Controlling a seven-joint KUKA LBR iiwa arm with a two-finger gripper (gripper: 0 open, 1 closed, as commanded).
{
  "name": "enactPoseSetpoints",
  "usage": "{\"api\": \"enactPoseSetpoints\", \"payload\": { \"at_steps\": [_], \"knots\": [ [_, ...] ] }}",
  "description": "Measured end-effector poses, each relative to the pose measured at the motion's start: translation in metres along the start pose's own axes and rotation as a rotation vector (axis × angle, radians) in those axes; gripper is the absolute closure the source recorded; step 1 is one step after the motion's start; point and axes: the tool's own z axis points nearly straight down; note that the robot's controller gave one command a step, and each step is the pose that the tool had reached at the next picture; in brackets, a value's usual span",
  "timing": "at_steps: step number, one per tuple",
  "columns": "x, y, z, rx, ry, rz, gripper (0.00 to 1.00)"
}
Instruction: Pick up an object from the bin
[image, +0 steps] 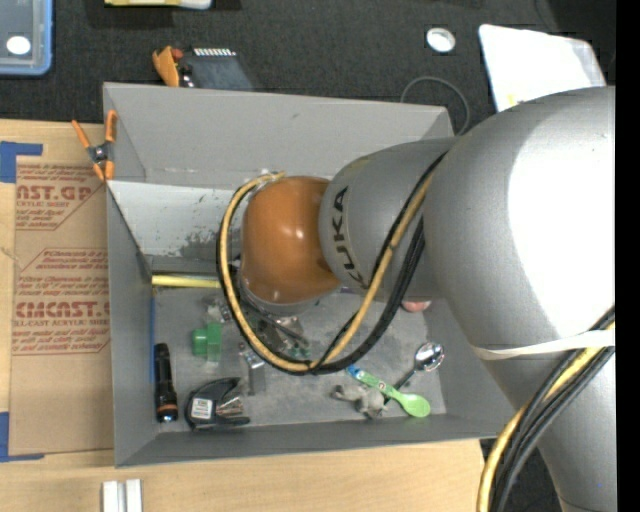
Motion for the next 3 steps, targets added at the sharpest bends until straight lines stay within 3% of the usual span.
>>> {"api": "enactPoseSetpoints", "payload": {
  "at_steps": [1,2,3],
  "knots": [
    [-0.01,0.002,-0.035,0.004,-0.003,-0.107,0.0],
    [-0.017,0.044,0.014,0.004,-0.007,-0.019,1.0],
    [-0.017,0.044,0.014,0.004,-0.007,-0.019,1.0]
  ]
}}
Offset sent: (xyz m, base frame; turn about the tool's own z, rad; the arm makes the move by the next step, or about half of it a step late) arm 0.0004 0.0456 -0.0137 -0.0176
